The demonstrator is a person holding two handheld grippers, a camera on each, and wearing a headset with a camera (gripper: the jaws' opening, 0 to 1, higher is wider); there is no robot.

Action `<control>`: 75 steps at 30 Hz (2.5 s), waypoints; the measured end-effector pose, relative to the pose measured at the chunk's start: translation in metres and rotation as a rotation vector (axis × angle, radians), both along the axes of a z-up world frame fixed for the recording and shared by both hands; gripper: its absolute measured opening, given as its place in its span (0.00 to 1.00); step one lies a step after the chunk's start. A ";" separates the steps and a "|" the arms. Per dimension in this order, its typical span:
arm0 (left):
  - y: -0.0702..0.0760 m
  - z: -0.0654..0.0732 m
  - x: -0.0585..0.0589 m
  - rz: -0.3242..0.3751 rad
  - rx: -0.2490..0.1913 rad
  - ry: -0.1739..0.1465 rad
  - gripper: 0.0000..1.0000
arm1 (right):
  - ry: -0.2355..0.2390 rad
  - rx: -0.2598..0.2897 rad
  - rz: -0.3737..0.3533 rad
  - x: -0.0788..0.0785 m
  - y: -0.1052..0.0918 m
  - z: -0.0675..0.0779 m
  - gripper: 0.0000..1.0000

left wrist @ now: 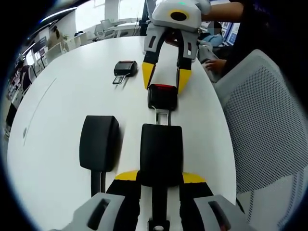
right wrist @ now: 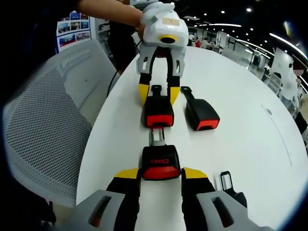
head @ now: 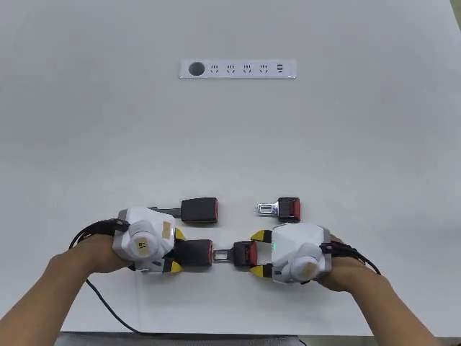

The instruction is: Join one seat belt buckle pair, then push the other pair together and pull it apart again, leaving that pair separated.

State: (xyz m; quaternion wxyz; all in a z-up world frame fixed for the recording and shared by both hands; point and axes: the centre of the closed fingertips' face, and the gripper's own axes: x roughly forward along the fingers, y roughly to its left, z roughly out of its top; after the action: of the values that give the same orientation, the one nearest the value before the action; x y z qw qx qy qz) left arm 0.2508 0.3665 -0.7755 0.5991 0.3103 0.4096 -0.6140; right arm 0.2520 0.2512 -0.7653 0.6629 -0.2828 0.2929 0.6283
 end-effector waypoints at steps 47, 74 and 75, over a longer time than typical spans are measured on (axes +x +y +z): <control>0.003 -0.005 0.001 0.041 -0.010 -0.060 0.30 | 0.021 0.070 -0.059 -0.007 0.025 0.003 0.27; 0.001 -0.002 0.000 0.035 -0.006 -0.054 0.29 | 0.023 0.073 -0.028 -0.002 0.044 0.002 0.26; 0.002 -0.002 0.000 0.037 -0.006 -0.053 0.29 | 0.024 0.074 -0.028 -0.002 0.045 0.003 0.26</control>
State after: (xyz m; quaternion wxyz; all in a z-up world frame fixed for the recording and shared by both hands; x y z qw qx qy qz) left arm 0.2512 0.3680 -0.7771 0.6218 0.3170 0.3975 -0.5957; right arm 0.2501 0.2966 -0.7624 0.6781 -0.2463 0.2812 0.6328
